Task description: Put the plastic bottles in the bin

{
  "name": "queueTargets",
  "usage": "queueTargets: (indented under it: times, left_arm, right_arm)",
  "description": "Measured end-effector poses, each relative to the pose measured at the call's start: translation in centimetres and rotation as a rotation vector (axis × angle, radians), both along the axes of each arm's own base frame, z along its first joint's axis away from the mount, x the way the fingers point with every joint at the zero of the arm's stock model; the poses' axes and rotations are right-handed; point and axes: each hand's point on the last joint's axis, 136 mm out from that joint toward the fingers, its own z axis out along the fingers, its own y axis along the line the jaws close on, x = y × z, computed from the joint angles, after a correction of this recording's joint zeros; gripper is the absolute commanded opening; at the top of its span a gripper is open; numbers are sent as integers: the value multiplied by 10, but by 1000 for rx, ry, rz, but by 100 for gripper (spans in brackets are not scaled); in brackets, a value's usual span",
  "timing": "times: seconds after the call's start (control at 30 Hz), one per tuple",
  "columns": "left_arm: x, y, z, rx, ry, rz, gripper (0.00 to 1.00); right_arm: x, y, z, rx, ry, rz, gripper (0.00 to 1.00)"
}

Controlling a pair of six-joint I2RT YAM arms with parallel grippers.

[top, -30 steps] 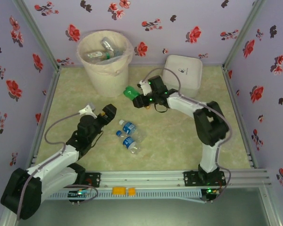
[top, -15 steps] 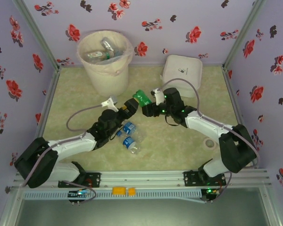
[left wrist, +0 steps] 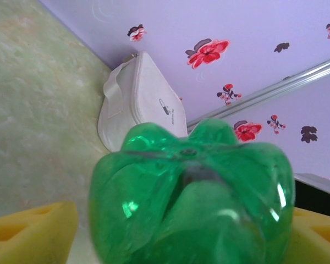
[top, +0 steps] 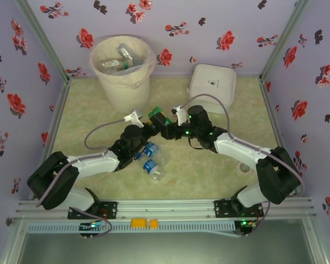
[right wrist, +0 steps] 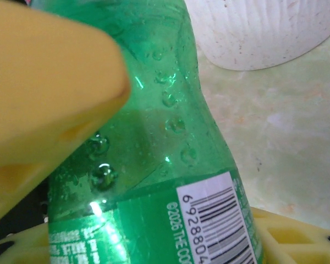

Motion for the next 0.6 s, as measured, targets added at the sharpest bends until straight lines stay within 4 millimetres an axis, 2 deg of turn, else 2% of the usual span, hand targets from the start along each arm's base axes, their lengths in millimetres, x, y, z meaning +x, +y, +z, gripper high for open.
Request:
queueTargets:
  times: [0.17, 0.3, 0.4, 0.6]
  left_arm:
    - [1, -1, 5, -5, -19, -1, 61]
    - [0, -2, 8, -30, -17, -9, 49]
    - [0, 0, 8, -38, -21, -7, 47]
    - [12, 16, 10, -3, -44, 31, 48]
  right_arm:
    - [-6, 5, 0, 3, 0, 22, 50]
    - [-5, 5, 2, -2, -28, 33, 55]
    - [-5, 6, 2, -2, -32, 34, 65]
    - [-7, 6, 4, 1, -28, 27, 97]
